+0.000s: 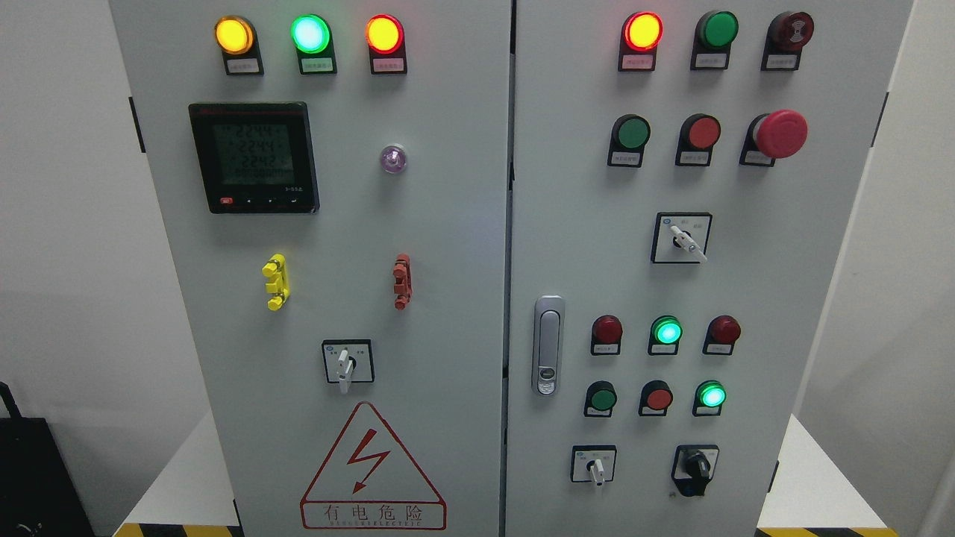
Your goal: Turn on light switch 1
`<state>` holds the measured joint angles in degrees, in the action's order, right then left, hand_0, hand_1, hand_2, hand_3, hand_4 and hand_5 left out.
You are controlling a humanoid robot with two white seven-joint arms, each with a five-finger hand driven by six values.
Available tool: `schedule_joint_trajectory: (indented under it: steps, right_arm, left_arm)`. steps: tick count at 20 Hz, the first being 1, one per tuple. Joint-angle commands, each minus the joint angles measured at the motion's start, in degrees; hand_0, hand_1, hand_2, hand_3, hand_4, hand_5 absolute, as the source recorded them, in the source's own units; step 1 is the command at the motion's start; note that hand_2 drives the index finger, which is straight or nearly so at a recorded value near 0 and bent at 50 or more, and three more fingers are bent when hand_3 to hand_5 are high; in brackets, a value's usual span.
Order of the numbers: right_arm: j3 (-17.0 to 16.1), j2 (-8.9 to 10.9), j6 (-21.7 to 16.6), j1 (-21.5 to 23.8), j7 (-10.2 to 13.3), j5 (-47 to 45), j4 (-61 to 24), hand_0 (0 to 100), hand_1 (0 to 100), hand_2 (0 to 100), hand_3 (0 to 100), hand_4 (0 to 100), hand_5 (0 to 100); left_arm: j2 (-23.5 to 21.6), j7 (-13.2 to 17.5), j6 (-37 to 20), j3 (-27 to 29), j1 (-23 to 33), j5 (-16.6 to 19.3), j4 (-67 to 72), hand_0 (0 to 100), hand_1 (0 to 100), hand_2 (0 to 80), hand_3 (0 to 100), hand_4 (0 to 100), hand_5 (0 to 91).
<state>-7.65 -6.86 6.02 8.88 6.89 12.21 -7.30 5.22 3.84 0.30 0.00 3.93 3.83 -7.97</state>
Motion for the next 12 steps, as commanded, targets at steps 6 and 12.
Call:
schedule_joint_trajectory:
  steps: [6,12]
  right_arm:
    - [0.0,0.00,0.0,0.0,0.1,0.0,0.0,5,0,0,0,0,0]
    - [0.0,0.00,0.0,0.0,0.0,0.0,0.0,5,0,0,0,0,0]
  left_arm:
    - [-0.2,0.0,0.0,-1.6,0.5,0.0,0.0,34,0,0.0,0,0,0.0]
    - [-0.1,-1.5,-0.6,-1.8,0.5,0.0,-1.1,34,0,0.0,0,0,0.0]
